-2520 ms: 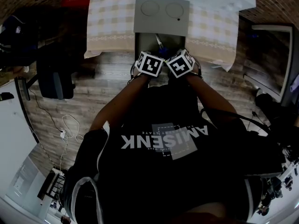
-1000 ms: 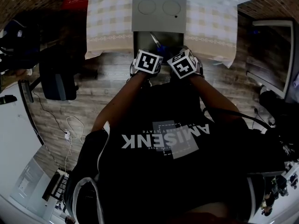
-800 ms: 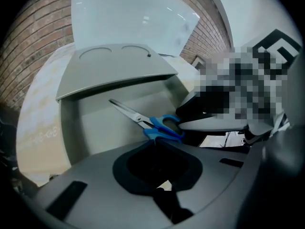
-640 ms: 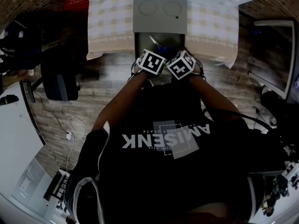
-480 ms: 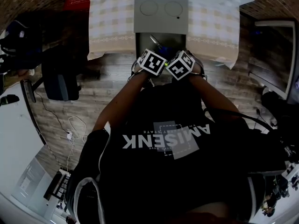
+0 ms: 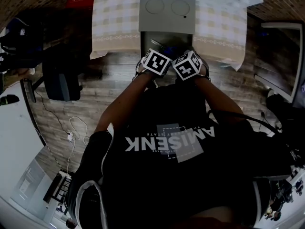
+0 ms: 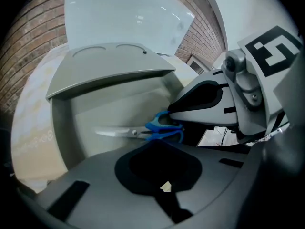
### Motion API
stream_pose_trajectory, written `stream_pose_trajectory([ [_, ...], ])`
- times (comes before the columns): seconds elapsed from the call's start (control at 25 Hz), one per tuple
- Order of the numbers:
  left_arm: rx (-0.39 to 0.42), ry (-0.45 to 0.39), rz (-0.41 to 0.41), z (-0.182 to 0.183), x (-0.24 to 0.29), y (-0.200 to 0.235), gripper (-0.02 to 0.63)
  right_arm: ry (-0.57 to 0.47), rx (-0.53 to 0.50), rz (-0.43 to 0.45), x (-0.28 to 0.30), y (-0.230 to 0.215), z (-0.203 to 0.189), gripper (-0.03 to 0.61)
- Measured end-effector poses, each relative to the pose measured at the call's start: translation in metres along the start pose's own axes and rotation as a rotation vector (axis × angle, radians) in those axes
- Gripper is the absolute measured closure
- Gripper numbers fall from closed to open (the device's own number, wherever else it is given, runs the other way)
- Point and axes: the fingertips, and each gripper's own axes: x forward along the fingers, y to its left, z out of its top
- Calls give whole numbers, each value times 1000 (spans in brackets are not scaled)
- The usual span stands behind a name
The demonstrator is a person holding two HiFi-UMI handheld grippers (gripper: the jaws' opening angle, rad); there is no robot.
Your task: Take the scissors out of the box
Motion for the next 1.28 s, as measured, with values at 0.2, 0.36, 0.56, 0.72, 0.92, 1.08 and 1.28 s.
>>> stream_pose_trajectory([
  [0.2,-12,-6,8,4,-4,8,601,-2,11,7,-1,2,-1,521],
  [0.36,-99,-14,-44,-3,-10,2,601,-24,82,11,-4,-1,0,522],
  [0.56,-248,-54,-81,-12,-17,14,601,-64,122,13,-10,-9,3,522],
  [0.72,-386,-109,-181,-4,-22,17,600,-115,184,40,-14,-5,9,522],
  [0.92,-439,-139,-284,6,-26,12,556,-163,197,48,-18,-7,13,522],
  [1.08,-493,-167,-330,12,-28,13,453,-217,219,75,-25,-7,22,522],
  [1.28,-530,-239,-391,19,-37,17,414,-295,213,117,-44,-7,39,522],
])
